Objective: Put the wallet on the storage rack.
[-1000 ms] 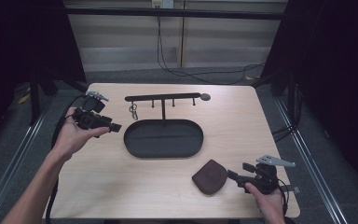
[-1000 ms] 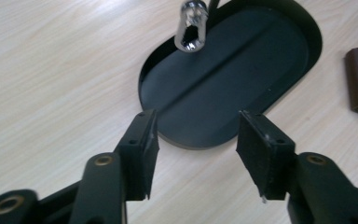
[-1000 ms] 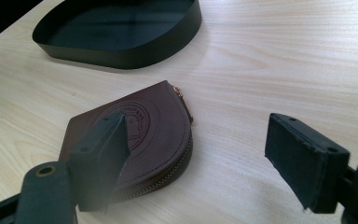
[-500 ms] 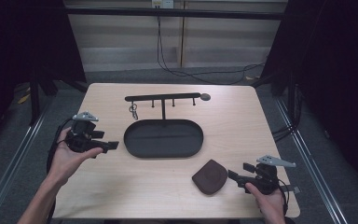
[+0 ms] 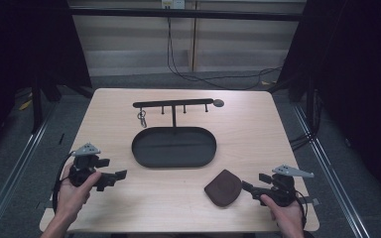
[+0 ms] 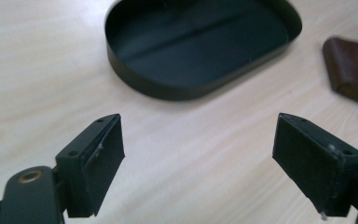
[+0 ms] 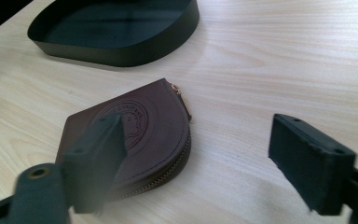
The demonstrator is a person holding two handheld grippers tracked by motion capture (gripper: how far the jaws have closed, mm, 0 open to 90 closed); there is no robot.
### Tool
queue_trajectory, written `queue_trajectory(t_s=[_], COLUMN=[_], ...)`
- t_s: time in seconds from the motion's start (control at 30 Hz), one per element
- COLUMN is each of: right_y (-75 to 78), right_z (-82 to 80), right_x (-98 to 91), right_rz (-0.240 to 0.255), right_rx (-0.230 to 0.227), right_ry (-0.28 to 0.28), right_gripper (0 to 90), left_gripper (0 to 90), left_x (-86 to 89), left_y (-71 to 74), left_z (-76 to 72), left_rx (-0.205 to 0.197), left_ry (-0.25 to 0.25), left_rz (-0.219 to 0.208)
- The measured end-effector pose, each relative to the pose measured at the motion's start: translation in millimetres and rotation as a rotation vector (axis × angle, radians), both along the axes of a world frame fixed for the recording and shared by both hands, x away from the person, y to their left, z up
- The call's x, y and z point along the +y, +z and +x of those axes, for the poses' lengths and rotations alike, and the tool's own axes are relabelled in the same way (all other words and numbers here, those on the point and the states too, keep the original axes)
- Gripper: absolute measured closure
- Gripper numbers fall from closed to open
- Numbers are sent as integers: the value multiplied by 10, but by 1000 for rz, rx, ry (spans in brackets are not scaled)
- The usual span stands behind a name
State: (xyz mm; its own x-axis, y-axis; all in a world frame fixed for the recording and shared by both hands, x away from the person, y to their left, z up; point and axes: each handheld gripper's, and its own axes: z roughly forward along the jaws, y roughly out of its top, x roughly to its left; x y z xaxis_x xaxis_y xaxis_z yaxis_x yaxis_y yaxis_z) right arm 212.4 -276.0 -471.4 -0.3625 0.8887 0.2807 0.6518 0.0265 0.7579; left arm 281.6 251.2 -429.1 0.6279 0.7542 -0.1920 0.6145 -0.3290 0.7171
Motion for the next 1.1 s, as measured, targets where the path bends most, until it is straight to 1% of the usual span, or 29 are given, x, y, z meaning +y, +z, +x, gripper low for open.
queue_trajectory(t_s=[0.03,0.07,0.1,0.13,0.17,0.2,0.23,0.27,0.3,0.33,0.4,0.47,0.5,0.53,0.57,0.6,0.63,0.67,0.7,0.73,0.77,0.83,0.87,0.9,0.93,0.97,1.03,1.07,1.1], right_y=[0,2,10,10,14,20,21,18,18,15,10,14,16,23,34,62,62,82,82,85,84,84,84,90,90,108,115,125,143], right_z=[0,0,-1,-1,-3,-1,2,3,3,2,11,24,34,50,61,71,71,81,81,88,111,138,138,172,172,206,218,235,273], right_x=[0,-2,-3,-3,1,17,33,40,40,52,58,56,53,49,53,70,70,96,96,115,158,190,190,233,233,283,303,328,376], right_rz=[0,6,15,15,10,-1,-8,-11,-11,-28,-32,-40,-45,-42,-33,-42,-42,-36,-36,-39,-56,-70,-70,-90,-90,-103,-110,-125,-142], right_rx=[0,2,16,16,26,38,53,55,55,57,63,68,62,62,78,103,103,154,154,177,220,254,254,273,273,297,300,310,341], right_ry=[0,1,14,14,18,34,49,55,55,56,66,59,52,46,56,69,69,106,106,121,147,161,161,176,176,197,207,216,230], right_gripper=[179,195,231,231,245,253,265,276,276,278,300,313,317,328,330,310,310,285,285,268,252,242,242,235,235,234,232,230,231], left_gripper=[184,184,195,195,195,196,196,196,196,196,192,191,191,189,188,185,186,187,187,185,183,183,183,182,182,182,182,182,182], left_x=[0,-5,-15,-15,-11,-10,-10,-1,-1,0,-19,-30,-42,-57,-63,-72,-72,-77,-78,-91,-101,-119,-119,-127,-127,-130,-127,-121,-120], left_y=[0,-31,-74,-74,-111,-126,-152,-167,-167,-184,-229,-240,-247,-252,-254,-268,-268,-273,-277,-298,-314,-332,-332,-334,-334,-334,-334,-337,-336], left_z=[0,-65,-145,-145,-219,-243,-300,-336,-336,-367,-432,-454,-486,-511,-535,-558,-558,-567,-563,-546,-542,-549,-549,-552,-552,-549,-545,-538,-540], left_rx=[0,-18,-15,-15,-29,-12,-15,-14,-14,-16,22,19,14,19,8,3,3,-9,-13,6,19,20,20,23,23,26,30,33,31], left_ry=[0,9,1,1,13,2,-10,-14,-14,-13,-45,-45,-58,-72,-76,-95,-95,-85,-87,-98,-102,-120,-120,-133,-133,-137,-138,-140,-131], left_rz=[0,21,22,22,15,11,8,11,11,-2,26,23,28,18,15,17,17,12,17,26,27,50,50,52,52,54,50,52,47])
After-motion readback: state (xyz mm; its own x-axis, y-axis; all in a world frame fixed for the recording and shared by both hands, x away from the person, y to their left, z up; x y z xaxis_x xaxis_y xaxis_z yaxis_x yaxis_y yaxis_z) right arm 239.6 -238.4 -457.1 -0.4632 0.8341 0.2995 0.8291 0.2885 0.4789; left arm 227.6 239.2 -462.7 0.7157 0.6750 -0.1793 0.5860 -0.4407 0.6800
